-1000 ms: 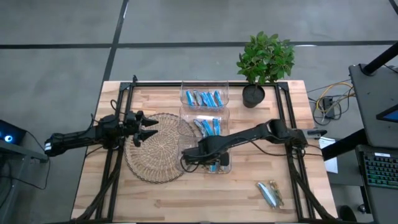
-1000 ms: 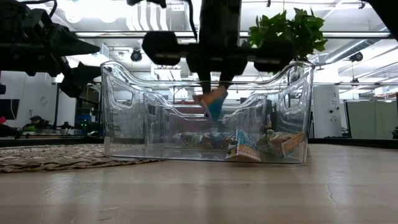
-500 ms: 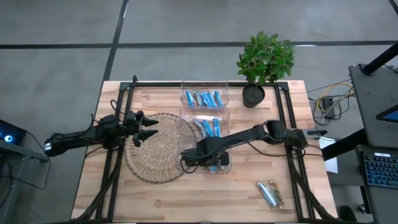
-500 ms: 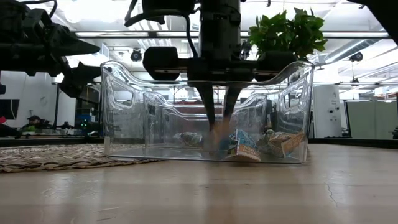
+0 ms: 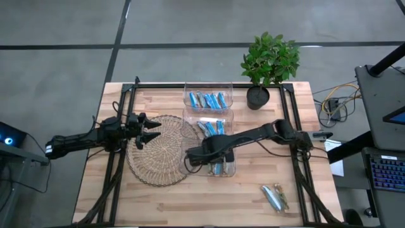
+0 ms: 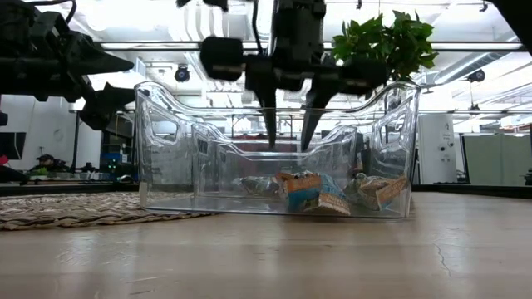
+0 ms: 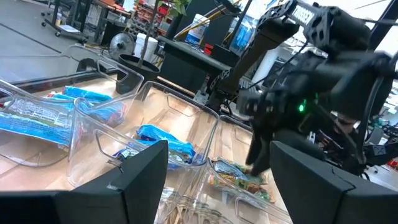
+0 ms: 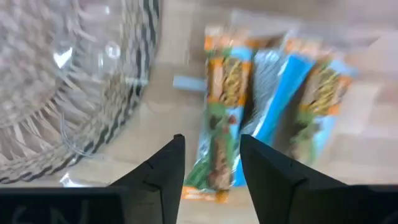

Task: Pick and place Granola Bars by type
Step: Put the yellow granola bar into the bottom transparent bin

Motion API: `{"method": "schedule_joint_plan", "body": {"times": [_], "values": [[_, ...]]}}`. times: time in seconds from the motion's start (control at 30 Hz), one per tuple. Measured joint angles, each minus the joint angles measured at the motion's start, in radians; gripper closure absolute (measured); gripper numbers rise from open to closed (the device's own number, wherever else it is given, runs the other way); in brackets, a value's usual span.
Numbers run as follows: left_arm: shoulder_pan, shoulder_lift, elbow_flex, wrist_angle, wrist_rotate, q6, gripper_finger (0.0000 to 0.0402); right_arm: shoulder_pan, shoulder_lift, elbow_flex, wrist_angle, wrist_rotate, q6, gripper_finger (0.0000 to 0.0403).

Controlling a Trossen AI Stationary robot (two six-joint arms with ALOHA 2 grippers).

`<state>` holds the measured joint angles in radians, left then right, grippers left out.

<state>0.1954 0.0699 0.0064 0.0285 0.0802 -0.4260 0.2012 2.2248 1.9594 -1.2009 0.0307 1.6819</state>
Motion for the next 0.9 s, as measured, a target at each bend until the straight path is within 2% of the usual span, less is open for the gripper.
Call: {"method": "schedule_joint_plan", "body": {"times": [0.2, 0.33, 0.47, 0.63, 0.9], "values": [[0.0, 0.0, 0.0, 0.0, 0.0, 0.0, 0.014, 0.003, -0.082, 0.0, -0.095, 0.095, -0.101, 0.0238], [0.0, 0.0, 0.0, 0.0, 0.0, 0.0, 0.014, 0.027, -0.138, 0.0, -0.131, 0.105, -0.18, 0.0218], [0.0, 0.0, 0.0, 0.0, 0.0, 0.0, 0.014, 0.077, -0.189, -0.004, -0.181, 0.105, -0.191, 0.0194], [0.0, 0.0, 0.0, 0.0, 0.0, 0.0, 0.014, 0.18, -0.244, -0.022, -0.254, 0.112, -0.141, 0.0171], [0.0, 0.0, 0.0, 0.0, 0.0, 0.0, 0.014, 0.403, -0.334, -0.128, -0.261, 0.096, -0.023, 0.0142]]}}
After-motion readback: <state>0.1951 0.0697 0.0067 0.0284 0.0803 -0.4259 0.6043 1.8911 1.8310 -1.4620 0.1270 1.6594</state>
